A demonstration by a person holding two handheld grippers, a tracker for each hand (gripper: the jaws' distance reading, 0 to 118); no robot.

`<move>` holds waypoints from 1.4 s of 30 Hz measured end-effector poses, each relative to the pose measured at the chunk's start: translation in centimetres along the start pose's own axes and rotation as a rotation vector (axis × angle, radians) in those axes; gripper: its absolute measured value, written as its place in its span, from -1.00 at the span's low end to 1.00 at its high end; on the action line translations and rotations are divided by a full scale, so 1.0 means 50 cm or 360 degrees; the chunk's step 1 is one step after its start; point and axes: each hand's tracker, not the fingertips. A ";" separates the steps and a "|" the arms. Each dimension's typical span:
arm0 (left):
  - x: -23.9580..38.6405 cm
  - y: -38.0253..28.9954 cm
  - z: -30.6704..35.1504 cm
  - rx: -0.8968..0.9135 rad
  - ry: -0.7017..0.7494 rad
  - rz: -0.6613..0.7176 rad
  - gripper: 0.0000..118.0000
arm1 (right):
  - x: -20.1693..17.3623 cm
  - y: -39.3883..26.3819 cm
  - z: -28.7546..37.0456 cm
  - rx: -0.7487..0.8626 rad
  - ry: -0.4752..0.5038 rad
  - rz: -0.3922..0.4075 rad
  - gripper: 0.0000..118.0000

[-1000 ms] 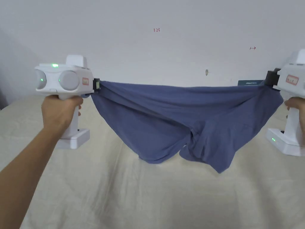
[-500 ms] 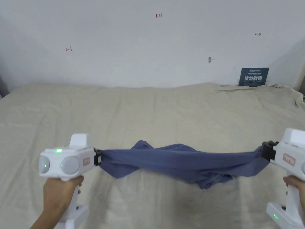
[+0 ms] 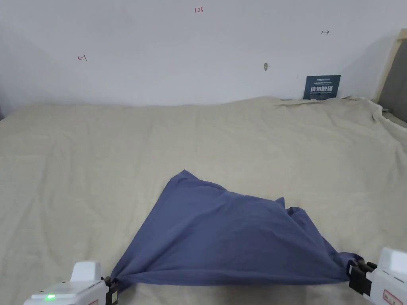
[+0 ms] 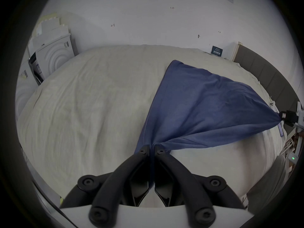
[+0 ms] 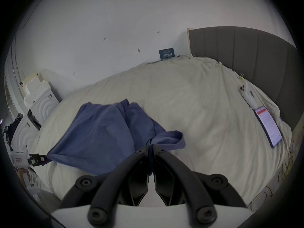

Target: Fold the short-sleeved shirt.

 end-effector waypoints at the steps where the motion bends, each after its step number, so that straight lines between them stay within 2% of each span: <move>1: -0.003 -0.013 0.007 -0.0008 0.0001 0.0002 -0.98 | 0.003 -0.014 0.009 -0.0023 -0.0008 0.0005 -0.96; 12: -0.016 -0.126 0.050 -0.0116 0.0042 -0.0001 -0.98 | 0.026 -0.129 0.041 -0.0217 -0.0094 -0.0012 -0.95; 21: -0.003 -0.132 0.024 -0.0174 0.0086 0.0029 -0.97 | 0.012 -0.150 0.001 -0.0422 -0.0168 -0.0060 -0.95; 24: 0.004 -0.128 0.031 -0.0179 0.0084 0.0049 -0.91 | 0.009 -0.145 0.003 -0.0431 -0.0175 -0.0062 -0.94; 26: 0.007 -0.117 0.037 -0.0193 0.0085 0.0086 -0.59 | 0.014 -0.139 0.009 -0.0408 -0.0180 -0.0065 -0.84; 27: 0.009 -0.109 0.043 -0.0203 0.0084 0.0107 -0.29 | 0.013 -0.129 0.019 -0.0382 -0.0188 -0.0060 -0.65; 28: 0.006 -0.102 0.050 -0.0188 0.0071 0.0122 0.21 | 0.013 -0.116 0.032 -0.0328 -0.0174 -0.0054 -0.23; 29: 0.007 -0.092 0.060 -0.0140 0.0051 0.0153 0.55 | 0.013 -0.101 0.045 -0.0266 -0.0150 -0.0063 0.10; 30: 0.010 -0.078 0.074 -0.0070 0.0036 0.0172 0.82 | -0.001 -0.081 0.072 -0.0208 -0.0140 -0.0071 0.35; 31: 0.012 -0.064 0.090 0.0006 0.0031 0.0176 0.97 | -0.004 -0.064 0.089 -0.0146 -0.0137 -0.0069 0.59; 33: 0.024 -0.028 0.126 0.0152 0.0017 0.0169 0.97 | -0.009 -0.023 0.124 0.0000 -0.0135 -0.0037 0.68; 42: 0.096 0.087 0.238 0.0658 -0.0005 0.0043 0.97 | -0.069 0.090 0.263 0.0482 -0.0165 0.0136 0.68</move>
